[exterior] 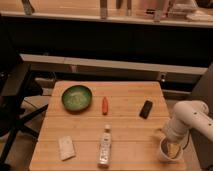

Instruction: Place the ceramic cup in the ceramic bowl

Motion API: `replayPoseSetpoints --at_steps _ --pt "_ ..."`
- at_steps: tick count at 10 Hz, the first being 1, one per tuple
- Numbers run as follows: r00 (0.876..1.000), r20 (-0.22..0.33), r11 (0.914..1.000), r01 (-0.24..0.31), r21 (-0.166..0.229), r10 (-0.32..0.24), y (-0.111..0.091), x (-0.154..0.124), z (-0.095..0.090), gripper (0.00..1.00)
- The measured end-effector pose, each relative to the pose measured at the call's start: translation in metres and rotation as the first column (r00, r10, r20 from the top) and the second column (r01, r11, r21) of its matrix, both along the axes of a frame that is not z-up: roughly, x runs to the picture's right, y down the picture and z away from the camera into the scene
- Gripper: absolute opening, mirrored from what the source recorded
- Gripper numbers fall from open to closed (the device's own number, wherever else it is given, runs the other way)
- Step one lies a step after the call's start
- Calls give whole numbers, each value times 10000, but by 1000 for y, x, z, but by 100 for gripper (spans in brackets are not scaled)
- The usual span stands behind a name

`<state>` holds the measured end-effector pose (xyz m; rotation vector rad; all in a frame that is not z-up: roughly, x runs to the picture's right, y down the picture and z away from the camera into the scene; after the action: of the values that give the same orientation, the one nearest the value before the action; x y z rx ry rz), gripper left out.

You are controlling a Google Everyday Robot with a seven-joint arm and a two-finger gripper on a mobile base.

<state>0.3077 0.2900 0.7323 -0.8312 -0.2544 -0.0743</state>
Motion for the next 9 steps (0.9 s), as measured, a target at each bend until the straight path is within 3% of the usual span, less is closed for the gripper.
replayPoseSetpoints --at_steps 9 --pt "9999 41 9999 99 -14 -99 -1 2 0 80"
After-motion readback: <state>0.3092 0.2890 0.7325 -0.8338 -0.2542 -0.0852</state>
